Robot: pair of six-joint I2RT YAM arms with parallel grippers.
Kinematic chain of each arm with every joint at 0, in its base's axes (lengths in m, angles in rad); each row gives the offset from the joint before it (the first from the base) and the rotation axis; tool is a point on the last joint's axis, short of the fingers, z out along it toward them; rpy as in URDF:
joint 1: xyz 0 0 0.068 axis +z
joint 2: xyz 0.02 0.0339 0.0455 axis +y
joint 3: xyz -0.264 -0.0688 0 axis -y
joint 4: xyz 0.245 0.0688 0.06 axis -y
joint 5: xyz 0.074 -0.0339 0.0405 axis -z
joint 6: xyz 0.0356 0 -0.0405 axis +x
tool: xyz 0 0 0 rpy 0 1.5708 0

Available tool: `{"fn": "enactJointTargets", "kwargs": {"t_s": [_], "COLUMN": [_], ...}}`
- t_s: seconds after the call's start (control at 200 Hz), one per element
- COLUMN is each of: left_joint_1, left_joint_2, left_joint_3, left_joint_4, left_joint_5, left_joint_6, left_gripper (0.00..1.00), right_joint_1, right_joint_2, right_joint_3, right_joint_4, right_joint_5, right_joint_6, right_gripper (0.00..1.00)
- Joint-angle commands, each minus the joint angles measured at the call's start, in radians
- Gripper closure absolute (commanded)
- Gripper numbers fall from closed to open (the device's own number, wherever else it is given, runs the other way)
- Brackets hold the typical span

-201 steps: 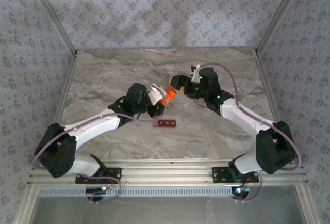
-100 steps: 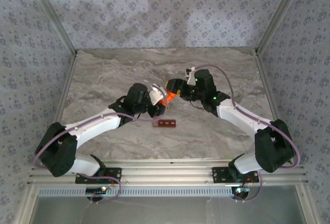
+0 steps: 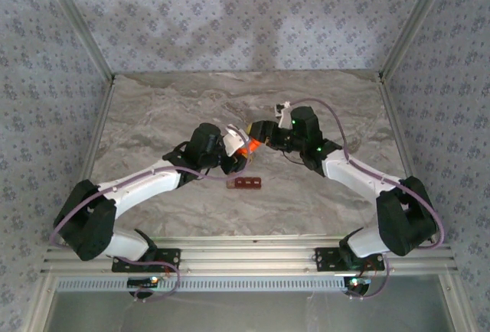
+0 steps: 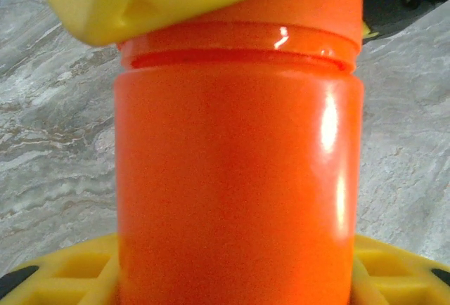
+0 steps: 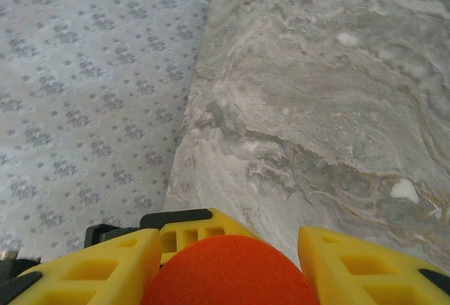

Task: Sort the pills into containers

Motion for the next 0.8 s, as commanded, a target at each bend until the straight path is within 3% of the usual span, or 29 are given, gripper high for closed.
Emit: {"fn": "enactJointTargets", "kwargs": {"t_s": [0.0, 0.16, 0.24, 0.29, 0.36, 0.43, 0.59, 0.795], "left_joint_1": [0.02, 0.082, 0.091, 0.089, 0.088, 0.089, 0.068, 0.011], "left_joint_2": [-0.035, -0.058, -0.06, -0.06, -0.064, -0.067, -0.064, -0.031], "left_joint_3": [0.017, -0.01, -0.005, 0.0, -0.008, -0.016, -0.026, -0.004], "left_joint_4": [0.075, 0.157, 0.143, 0.121, 0.111, 0.105, 0.089, 0.04], "left_joint_5": [0.088, 0.297, 0.321, 0.307, 0.266, 0.225, 0.096, -0.042], "left_joint_6": [-0.052, -0.177, -0.189, -0.178, -0.164, -0.146, -0.091, 0.001], "left_gripper": [1.0, 1.0, 1.0, 1.0, 1.0, 1.0, 1.0, 1.0], "right_joint_1": [-0.036, -0.076, -0.088, -0.093, -0.093, -0.095, -0.101, -0.094], "right_joint_2": [-0.001, 0.011, 0.005, -0.007, -0.043, -0.094, -0.184, -0.186], "right_joint_3": [-0.054, -0.085, -0.084, -0.089, -0.088, -0.082, -0.044, -0.013], "right_joint_4": [0.218, 0.318, 0.306, 0.31, 0.264, 0.18, -0.054, -0.158], "right_joint_5": [-0.145, -0.265, -0.267, -0.261, -0.227, -0.177, -0.029, 0.069], "right_joint_6": [-0.135, -0.221, -0.219, -0.192, -0.172, -0.166, -0.121, 0.044], "right_gripper": [0.58, 0.56, 0.54, 0.49, 0.32, 0.26, 0.24, 0.22]}}
